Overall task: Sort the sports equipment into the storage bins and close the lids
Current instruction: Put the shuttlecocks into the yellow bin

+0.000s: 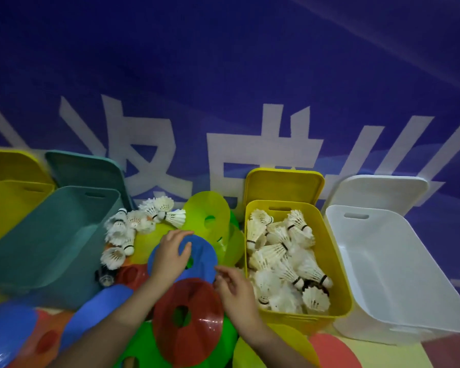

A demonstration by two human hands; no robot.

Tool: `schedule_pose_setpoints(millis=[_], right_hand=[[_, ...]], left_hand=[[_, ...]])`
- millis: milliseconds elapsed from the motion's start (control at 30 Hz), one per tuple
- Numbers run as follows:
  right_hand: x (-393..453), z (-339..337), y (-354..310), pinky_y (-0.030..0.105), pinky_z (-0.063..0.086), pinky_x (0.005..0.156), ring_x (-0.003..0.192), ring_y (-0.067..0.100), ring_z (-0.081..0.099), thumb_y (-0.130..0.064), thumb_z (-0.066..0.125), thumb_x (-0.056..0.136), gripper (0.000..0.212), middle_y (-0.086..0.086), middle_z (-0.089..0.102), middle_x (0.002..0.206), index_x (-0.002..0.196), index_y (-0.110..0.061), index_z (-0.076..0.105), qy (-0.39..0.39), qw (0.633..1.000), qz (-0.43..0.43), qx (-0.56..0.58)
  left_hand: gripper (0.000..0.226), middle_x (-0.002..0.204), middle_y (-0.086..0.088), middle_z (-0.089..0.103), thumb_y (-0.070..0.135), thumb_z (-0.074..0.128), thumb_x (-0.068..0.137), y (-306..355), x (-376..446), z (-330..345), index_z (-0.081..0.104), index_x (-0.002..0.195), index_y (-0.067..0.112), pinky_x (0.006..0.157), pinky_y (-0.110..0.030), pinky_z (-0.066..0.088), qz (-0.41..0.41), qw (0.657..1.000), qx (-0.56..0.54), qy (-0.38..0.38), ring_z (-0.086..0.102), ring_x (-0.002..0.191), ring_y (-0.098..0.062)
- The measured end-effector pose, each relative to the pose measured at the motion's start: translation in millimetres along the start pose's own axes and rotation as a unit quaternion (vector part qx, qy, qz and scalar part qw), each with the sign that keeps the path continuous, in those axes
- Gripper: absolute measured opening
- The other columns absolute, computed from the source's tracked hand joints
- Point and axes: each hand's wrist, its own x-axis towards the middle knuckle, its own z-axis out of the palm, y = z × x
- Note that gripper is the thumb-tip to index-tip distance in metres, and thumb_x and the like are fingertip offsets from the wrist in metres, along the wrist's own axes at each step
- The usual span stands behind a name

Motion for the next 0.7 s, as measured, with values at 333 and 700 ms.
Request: schedule_pose_setpoints(millis=[333, 700], right_hand=[[-1.4, 52.4, 60.3, 0.032, 0.045, 0.082, 0.126, 0.033, 0.049, -0.039, 0.042, 0.097, 0.071, 0.011, 0.036, 0.151, 0.153, -0.013, 0.006, 0.074, 0.951, 0.253, -0.161], [37.9, 70.5, 56.3, 0.038, 0.045, 0.095, 0.122, 0.033, 0.052, -0.053, 0.055, 0.088, 0.068, 0.013, 0.055, 0.134, 0.139, -0.011, 0.038, 0.190, 0.948, 0.240, -0.090]], left_hand=[[0.052, 0.139, -0.006, 0.040, 0.019, 0.057, 0.092, -65.0, -17.6, -38.7, 0.041, 0.142, 0.017, 0.105, -0.037, 0.038, -0.050, 0.997, -0.003, -0.052, 0.040, 0.128, -0.023], [0.033, 0.125, -0.003, 0.057, 0.022, 0.043, 0.100, -101.7, 7.4, -41.0, 0.052, 0.131, 0.018, 0.087, -0.034, 0.048, -0.085, 0.983, -0.026, -0.158, 0.056, 0.109, -0.018]])
